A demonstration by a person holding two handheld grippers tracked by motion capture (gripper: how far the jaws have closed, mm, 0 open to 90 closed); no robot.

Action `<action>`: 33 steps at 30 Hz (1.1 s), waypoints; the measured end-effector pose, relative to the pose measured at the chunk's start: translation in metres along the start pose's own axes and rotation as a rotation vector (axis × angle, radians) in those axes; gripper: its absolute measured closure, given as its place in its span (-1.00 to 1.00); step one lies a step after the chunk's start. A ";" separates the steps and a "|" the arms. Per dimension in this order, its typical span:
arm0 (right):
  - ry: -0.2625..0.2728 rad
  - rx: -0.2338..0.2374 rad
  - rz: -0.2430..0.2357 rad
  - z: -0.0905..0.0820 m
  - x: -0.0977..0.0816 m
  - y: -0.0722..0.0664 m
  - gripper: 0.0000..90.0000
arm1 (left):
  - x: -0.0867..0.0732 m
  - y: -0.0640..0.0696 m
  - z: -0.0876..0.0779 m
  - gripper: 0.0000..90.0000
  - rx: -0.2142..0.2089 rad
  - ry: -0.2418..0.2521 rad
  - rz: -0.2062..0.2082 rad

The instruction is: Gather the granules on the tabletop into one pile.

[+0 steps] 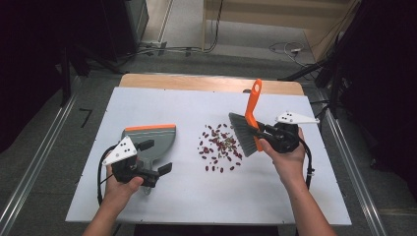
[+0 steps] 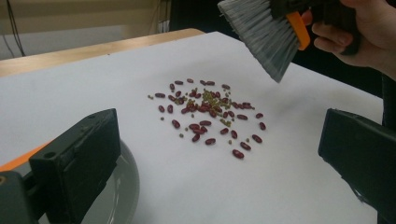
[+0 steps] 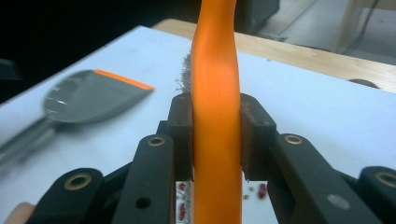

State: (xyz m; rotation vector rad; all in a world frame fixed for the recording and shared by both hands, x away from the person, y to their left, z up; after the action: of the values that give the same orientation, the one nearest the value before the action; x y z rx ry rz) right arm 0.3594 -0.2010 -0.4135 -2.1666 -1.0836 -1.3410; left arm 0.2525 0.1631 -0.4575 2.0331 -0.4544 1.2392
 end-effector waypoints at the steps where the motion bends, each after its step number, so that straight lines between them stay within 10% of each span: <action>1: -0.021 -0.011 -0.009 0.004 0.000 0.004 0.53 | -0.001 0.000 -0.003 -1.00 0.002 -0.001 0.001; 19: -0.376 -0.185 -0.109 0.066 -0.006 0.054 0.52 | -0.014 -0.026 -0.026 -1.00 0.118 0.069 -0.026; 28: -0.565 -0.265 -0.257 0.112 -0.003 0.047 0.52 | -0.015 -0.026 -0.026 -1.00 0.121 0.071 -0.007; 33: -0.593 -0.222 -0.271 0.127 0.001 0.034 0.53 | -0.016 -0.028 -0.028 -1.00 0.113 0.073 -0.009</action>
State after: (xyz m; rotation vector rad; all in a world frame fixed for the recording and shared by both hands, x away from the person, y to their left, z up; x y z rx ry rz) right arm 0.4607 -0.1402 -0.4707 -2.7615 -1.5484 -0.9672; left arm 0.2443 0.2016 -0.4740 2.0729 -0.3469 1.3560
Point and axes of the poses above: each handheld gripper's, and its own axes: z roughly forward along the jaws, x roughly out of its top, y roughly to its right, the point moved 4 cm from there along z, roughly forward along the jaws, and after that the axes turned 14 degrees about -z, right-handed, at the moved point
